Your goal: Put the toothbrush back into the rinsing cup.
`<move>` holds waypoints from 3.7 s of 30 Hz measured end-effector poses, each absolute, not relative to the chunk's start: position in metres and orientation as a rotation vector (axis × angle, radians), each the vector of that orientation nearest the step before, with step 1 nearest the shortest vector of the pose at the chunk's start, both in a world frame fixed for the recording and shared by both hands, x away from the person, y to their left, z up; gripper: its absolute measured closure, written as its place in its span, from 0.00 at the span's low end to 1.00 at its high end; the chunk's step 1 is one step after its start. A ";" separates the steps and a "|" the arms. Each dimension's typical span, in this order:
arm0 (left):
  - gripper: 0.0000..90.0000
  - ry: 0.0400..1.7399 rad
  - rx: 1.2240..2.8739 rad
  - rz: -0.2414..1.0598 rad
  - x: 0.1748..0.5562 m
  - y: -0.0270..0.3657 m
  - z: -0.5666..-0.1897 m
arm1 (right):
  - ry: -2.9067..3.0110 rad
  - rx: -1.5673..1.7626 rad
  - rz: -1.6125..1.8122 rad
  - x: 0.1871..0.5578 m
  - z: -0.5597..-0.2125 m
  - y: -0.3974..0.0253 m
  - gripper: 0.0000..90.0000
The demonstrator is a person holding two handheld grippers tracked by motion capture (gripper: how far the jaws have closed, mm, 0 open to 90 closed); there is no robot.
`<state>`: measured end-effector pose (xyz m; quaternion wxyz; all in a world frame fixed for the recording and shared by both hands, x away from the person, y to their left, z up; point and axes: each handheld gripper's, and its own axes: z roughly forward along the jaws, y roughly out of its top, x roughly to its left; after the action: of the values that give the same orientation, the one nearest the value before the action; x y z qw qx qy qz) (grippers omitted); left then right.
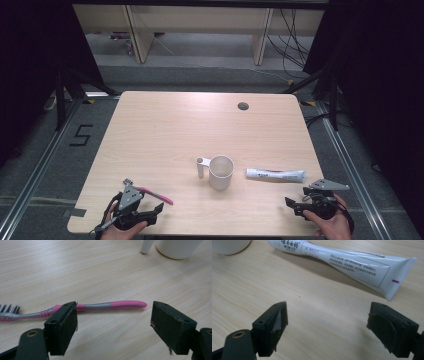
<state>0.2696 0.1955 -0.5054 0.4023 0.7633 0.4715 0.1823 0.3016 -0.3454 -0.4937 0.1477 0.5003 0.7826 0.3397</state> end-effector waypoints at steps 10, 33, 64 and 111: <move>0.30 1.160 1.888 0.459 0.270 0.190 -0.501 | 2.250 1.464 1.004 0.301 -0.495 -0.342 0.21; 0.99 0.955 2.071 0.420 0.299 0.159 -0.510 | 2.282 1.396 1.020 0.304 -0.496 -0.341 0.25; 0.97 0.986 2.210 0.369 0.258 0.212 -0.510 | 2.290 1.432 1.034 0.302 -0.496 -0.338 0.26; 0.59 1.331 2.311 0.240 0.302 0.227 -0.487 | 2.327 1.417 1.042 0.303 -0.498 -0.336 0.26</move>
<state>0.3025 0.2267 -0.4874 0.2301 0.8399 0.4838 0.0872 0.3029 -0.3362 -0.4981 0.1124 0.4826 0.7927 0.3550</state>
